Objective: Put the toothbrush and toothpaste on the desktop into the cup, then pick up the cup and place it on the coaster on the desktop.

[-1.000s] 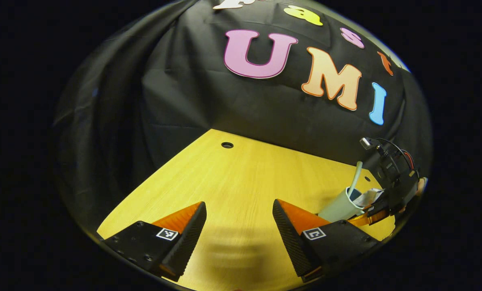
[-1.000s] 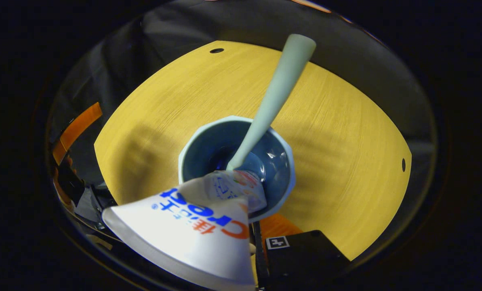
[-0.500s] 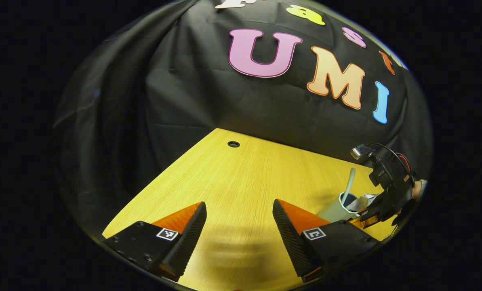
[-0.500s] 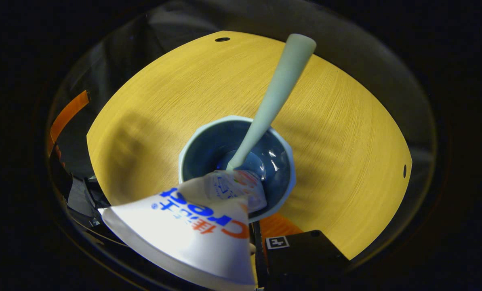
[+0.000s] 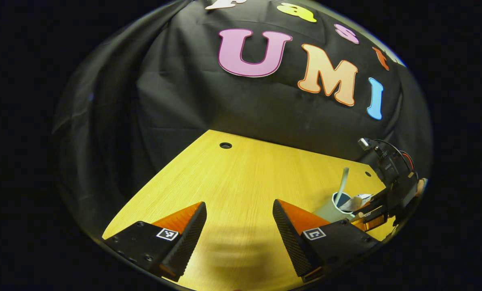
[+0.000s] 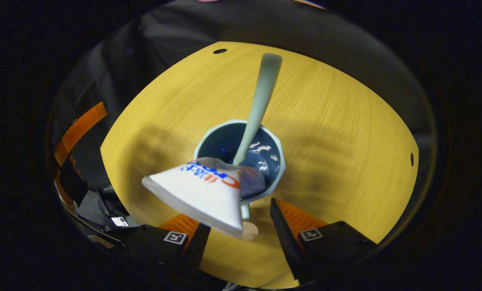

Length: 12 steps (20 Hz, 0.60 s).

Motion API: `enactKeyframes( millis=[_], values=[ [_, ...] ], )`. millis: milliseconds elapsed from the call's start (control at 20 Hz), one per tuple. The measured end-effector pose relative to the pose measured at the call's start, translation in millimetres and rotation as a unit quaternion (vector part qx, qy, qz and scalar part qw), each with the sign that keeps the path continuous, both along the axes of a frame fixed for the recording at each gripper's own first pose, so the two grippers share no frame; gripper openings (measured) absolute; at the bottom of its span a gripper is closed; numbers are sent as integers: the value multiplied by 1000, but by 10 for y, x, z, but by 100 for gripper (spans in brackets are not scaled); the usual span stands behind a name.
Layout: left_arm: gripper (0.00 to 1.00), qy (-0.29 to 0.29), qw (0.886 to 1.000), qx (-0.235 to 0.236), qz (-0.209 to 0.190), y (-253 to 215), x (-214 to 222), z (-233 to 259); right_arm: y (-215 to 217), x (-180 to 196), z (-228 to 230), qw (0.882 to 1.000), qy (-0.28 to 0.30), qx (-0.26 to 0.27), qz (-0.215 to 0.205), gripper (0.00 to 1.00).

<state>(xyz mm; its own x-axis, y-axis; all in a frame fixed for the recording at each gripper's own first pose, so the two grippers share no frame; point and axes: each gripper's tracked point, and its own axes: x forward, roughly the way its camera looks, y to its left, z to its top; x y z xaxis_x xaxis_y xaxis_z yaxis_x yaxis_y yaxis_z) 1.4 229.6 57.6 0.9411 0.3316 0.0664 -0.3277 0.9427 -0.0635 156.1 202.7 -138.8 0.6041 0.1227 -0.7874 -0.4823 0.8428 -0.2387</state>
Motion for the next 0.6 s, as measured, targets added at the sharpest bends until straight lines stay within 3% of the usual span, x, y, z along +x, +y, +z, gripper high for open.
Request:
enactKeyframes(
  millis=[50, 100, 250, 350, 450, 550, 600],
  values=[
    [95, 4, 1000, 2, -5, -71, 19, -7, -74, -40, 14, 1000, -4, 10, -7, 97],
    [95, 7, 1000, 3, -9, -143, 24, 4, -156, -99, 33, 1000, -5, 20, -18, 100],
    [95, 15, 1000, 16, -19, -404, 31, 6, -451, -301, 47, 997, -10, 53, -50, 96],
    [95, 21, 999, 20, -24, -587, 39, -15, -666, -420, 132, 994, -21, 84, -68, 99],
    [95, 23, 999, 18, -32, -806, 57, -36, -884, -520, 258, 989, -41, 113, -89, 95],
    [95, 25, 999, 11, -42, -1022, 99, -84, -1129, -578, 413, 981, -69, 140, -114, 99],
    [95, 26, 998, 9, -48, -1139, 130, -109, -1263, -585, 508, 976, -87, 154, -128, 95]
  ],
)
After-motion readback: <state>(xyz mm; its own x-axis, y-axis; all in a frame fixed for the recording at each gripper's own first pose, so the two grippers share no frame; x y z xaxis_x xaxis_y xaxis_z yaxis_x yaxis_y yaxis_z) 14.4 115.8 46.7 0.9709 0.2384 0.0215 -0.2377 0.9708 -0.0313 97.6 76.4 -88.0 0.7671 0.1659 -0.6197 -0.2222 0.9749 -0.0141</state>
